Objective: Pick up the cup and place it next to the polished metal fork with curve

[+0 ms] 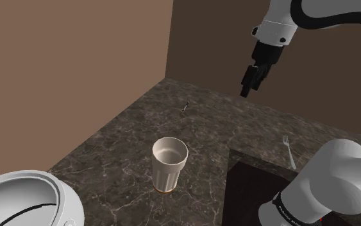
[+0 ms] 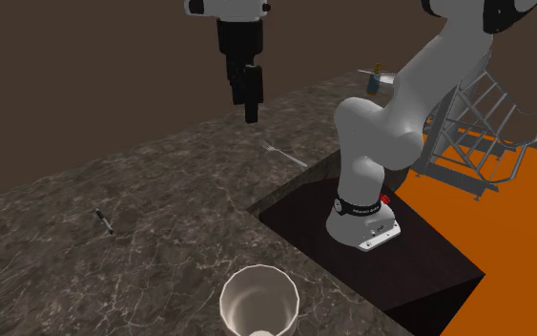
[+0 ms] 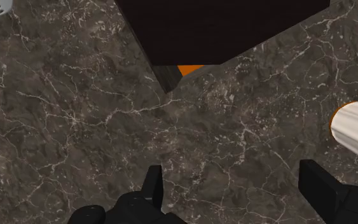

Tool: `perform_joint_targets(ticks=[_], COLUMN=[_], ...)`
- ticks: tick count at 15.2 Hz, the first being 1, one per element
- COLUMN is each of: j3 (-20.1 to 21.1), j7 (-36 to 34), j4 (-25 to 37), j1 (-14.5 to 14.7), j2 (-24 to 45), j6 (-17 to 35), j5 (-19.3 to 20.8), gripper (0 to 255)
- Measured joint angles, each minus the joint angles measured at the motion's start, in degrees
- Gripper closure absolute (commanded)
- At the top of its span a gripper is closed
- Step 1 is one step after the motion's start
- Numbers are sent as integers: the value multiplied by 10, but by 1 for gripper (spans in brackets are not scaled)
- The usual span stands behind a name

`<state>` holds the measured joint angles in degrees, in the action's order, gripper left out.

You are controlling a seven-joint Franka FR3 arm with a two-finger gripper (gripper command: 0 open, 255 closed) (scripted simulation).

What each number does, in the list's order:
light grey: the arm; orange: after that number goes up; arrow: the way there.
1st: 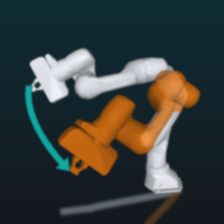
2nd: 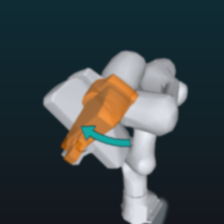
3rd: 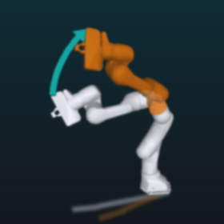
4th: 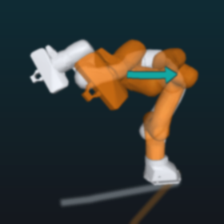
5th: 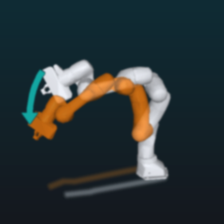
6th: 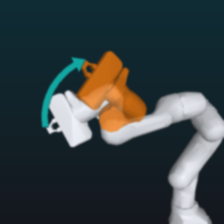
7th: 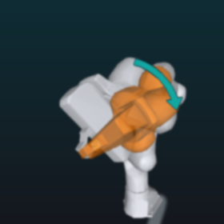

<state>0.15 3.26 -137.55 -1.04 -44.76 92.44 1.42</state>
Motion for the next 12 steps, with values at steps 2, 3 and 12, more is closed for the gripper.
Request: perform_joint_targets(ticks=[2, 3, 12], j3=[6, 16, 135], j7=[-7, -19, -160], j4=[-3, -9, -19], j1=[2, 5, 36], j2=[2, 1, 58], j6=[4, 9, 72], j5=[-4, -9, -71], gripper=[0, 0, 0])
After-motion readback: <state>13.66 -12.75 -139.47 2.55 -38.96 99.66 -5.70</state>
